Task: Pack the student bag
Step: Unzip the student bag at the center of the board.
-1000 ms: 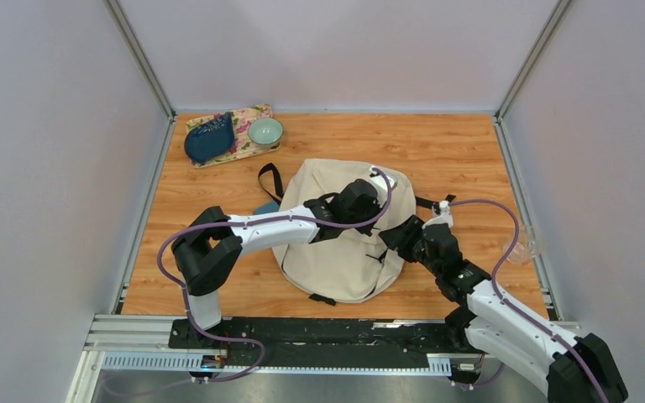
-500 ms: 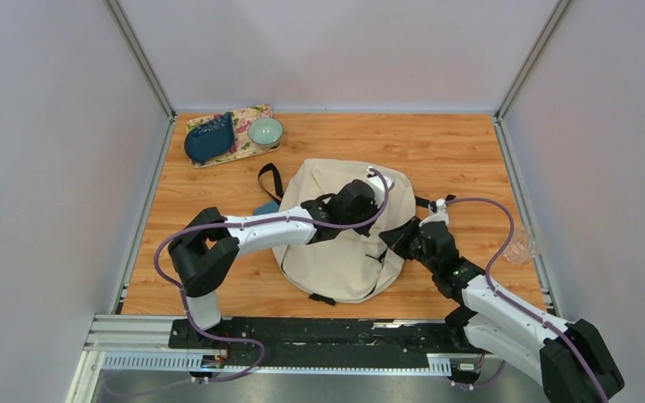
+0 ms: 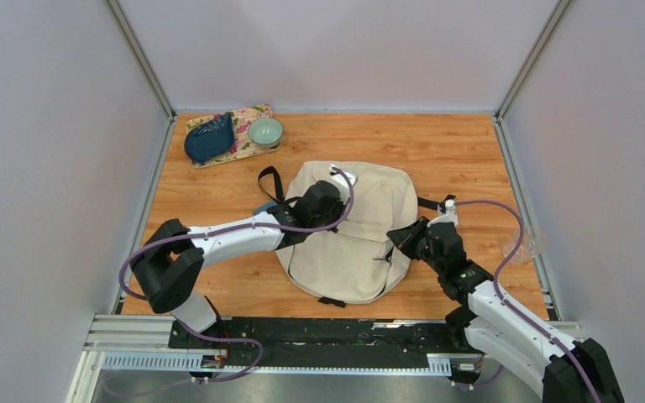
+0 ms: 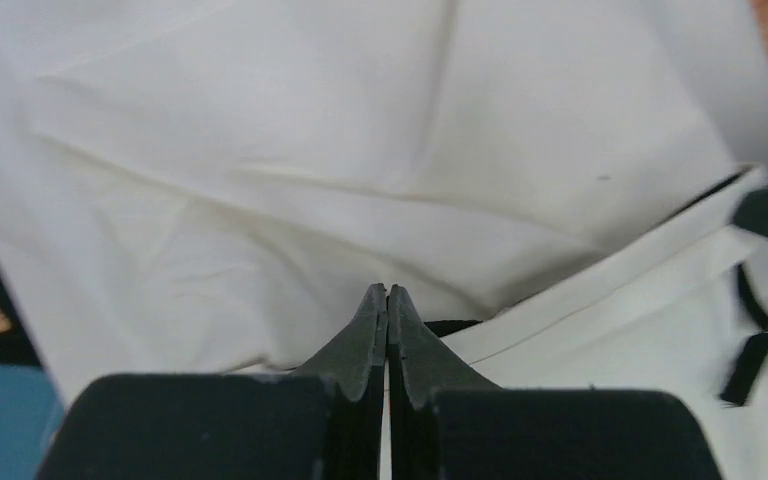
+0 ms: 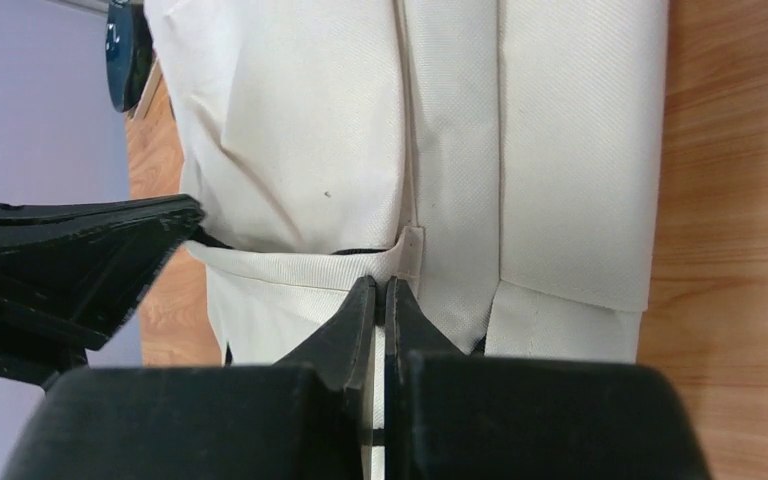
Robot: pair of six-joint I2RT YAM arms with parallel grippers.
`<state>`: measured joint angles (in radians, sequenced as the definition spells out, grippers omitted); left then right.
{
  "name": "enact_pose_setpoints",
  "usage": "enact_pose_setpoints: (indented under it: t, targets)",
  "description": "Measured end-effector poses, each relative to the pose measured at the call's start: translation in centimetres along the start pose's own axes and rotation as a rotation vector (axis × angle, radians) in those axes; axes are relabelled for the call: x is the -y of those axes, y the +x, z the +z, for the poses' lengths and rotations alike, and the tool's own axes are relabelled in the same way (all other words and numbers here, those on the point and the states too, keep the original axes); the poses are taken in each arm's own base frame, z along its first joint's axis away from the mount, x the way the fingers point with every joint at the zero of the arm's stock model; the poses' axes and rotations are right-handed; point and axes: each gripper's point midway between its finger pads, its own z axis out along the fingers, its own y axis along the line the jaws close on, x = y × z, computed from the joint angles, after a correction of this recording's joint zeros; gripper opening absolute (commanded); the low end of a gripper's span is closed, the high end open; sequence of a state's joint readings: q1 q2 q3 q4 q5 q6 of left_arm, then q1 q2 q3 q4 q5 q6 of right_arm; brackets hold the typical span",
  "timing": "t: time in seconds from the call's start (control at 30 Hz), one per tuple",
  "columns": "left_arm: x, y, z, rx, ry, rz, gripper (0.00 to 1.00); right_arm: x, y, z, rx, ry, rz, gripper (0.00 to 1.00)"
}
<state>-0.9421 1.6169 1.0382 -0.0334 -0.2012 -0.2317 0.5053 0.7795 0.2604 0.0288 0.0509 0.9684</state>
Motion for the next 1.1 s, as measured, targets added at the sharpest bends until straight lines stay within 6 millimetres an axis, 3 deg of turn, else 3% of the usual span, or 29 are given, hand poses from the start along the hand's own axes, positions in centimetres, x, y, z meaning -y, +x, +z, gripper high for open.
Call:
enact_pose_setpoints:
  t: [0.23, 0.4, 0.43, 0.5, 0.53, 0.63, 0.77, 0.93, 1.1]
  targets:
    - [-10.2, 2.6, -2.8, -0.002, -0.223, -0.090, 0.00, 1.2, -1.1, -0.3, 0.016, 0.030, 0.011, 0.00]
    - [-11.2, 3.5, -4.8, 0.058, -0.165, -0.174, 0.01, 0.2, -1.1, -0.7, -0.011, -0.028, 0.011, 0.00]
    - [-11.1, 3.5, -5.2, 0.073, -0.150, -0.187, 0.16, 0.1, -1.0, -0.7, -0.019, -0.034, 0.007, 0.01]
    - [-11.0, 3.6, -5.8, 0.089, -0.132, -0.200, 0.37, 0.0, -0.8, -0.7, -0.031, -0.043, 0.000, 0.13]
    - [-11.8, 4.0, -6.1, 0.087, -0.169, -0.201, 0.52, 0.4, -0.9, -0.7, -0.026, -0.031, -0.010, 0.29]
    - [-15.0, 5.8, -6.8, 0.051, -0.296, -0.227, 0.71, 1.7, -1.3, -0.7, -0.008, 0.019, -0.023, 0.49]
    - [-17.0, 7.5, -7.6, 0.011, -0.394, -0.249, 0.79, 2.4, -1.8, -1.2, 0.010, 0.055, -0.049, 0.55]
    - [-19.4, 8.7, -8.8, 0.011, -0.469, -0.343, 0.84, 0.7, -3.0, -2.2, 0.035, 0.027, -0.076, 0.56]
    - [-22.2, 12.9, -9.7, -0.024, -0.523, -0.540, 0.84, -0.5, -3.9, -3.1, 0.064, -0.009, -0.083, 0.56]
